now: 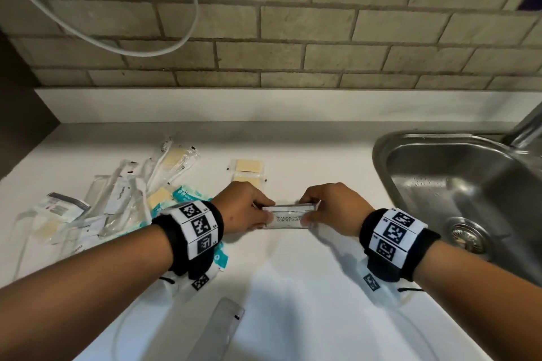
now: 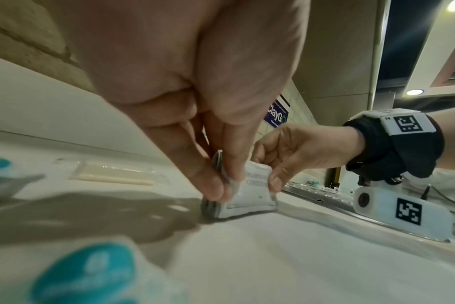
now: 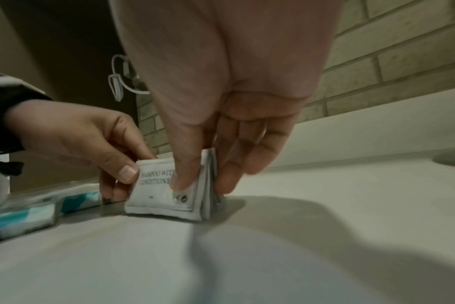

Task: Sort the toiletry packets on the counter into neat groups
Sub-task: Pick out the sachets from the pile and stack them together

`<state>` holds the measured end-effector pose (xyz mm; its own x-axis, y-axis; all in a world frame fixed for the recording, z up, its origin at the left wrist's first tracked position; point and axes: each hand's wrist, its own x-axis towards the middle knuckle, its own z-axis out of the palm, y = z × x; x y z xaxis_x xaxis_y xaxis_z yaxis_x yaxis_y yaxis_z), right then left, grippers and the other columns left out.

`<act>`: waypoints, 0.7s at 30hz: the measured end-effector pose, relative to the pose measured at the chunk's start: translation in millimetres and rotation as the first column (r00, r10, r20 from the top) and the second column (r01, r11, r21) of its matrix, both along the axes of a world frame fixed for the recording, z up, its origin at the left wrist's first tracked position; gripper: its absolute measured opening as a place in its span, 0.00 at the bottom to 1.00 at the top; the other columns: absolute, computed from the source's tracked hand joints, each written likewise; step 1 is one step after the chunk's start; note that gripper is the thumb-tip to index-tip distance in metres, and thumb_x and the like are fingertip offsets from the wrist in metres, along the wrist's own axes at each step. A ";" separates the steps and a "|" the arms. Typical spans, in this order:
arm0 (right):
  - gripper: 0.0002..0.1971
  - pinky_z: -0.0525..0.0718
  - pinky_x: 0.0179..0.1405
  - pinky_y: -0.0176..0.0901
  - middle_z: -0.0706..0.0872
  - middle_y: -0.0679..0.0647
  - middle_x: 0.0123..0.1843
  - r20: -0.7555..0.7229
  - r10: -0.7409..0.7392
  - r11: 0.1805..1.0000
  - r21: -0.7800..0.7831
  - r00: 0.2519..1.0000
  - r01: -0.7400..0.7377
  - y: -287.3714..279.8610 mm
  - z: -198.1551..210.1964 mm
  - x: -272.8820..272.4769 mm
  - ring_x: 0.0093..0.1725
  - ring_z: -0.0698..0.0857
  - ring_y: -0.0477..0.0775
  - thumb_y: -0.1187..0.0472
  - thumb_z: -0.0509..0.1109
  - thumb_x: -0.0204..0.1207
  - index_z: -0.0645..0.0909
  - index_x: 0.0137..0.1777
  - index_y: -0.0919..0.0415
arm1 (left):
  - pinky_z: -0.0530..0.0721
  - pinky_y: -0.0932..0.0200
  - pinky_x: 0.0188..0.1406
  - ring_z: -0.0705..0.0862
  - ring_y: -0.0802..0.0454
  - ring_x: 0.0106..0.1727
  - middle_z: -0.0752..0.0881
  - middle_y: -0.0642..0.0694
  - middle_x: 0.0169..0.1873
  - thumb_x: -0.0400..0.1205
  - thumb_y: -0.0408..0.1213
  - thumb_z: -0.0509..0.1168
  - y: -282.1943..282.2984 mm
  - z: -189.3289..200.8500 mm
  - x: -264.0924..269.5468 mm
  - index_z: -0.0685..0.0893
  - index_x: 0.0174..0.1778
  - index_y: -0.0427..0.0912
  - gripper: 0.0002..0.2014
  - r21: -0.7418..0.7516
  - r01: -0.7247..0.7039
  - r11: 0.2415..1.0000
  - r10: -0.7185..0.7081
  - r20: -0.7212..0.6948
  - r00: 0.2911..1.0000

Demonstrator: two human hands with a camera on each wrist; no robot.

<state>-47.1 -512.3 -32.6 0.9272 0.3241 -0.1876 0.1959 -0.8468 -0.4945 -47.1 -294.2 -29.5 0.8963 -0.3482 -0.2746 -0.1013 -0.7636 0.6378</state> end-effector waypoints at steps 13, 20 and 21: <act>0.08 0.87 0.51 0.46 0.88 0.63 0.46 -0.489 -0.161 0.863 0.352 0.857 0.363 -27.0 9.6 77.5 0.44 0.85 0.59 0.66 0.77 0.72 0.83 0.48 0.61 | 0.79 0.70 0.26 0.84 0.58 0.26 0.89 0.44 0.35 0.74 0.36 0.77 -14.3 11.0 81.9 0.85 0.55 0.41 0.15 -0.205 -0.166 0.965 0.126 -0.197 0.972; 0.09 0.88 0.31 0.35 0.85 0.55 0.32 -0.409 -0.333 0.861 0.235 0.850 0.451 -22.2 0.0 122.0 0.21 0.84 0.46 0.67 0.76 0.73 0.85 0.53 0.66 | 0.90 0.56 0.42 0.88 0.47 0.35 0.87 0.42 0.41 0.76 0.32 0.74 -42.1 -5.5 131.7 0.80 0.59 0.38 0.17 -0.151 -0.280 0.948 0.244 -0.219 0.945; 0.11 0.88 0.31 0.36 0.85 0.55 0.30 -0.395 -0.345 0.873 0.198 0.851 0.446 -20.1 -3.9 124.3 0.20 0.84 0.46 0.67 0.76 0.73 0.85 0.54 0.68 | 0.87 0.61 0.36 0.87 0.50 0.33 0.86 0.44 0.39 0.77 0.32 0.74 -44.3 -7.9 134.0 0.80 0.60 0.39 0.16 -0.113 -0.265 0.958 0.240 -0.192 0.951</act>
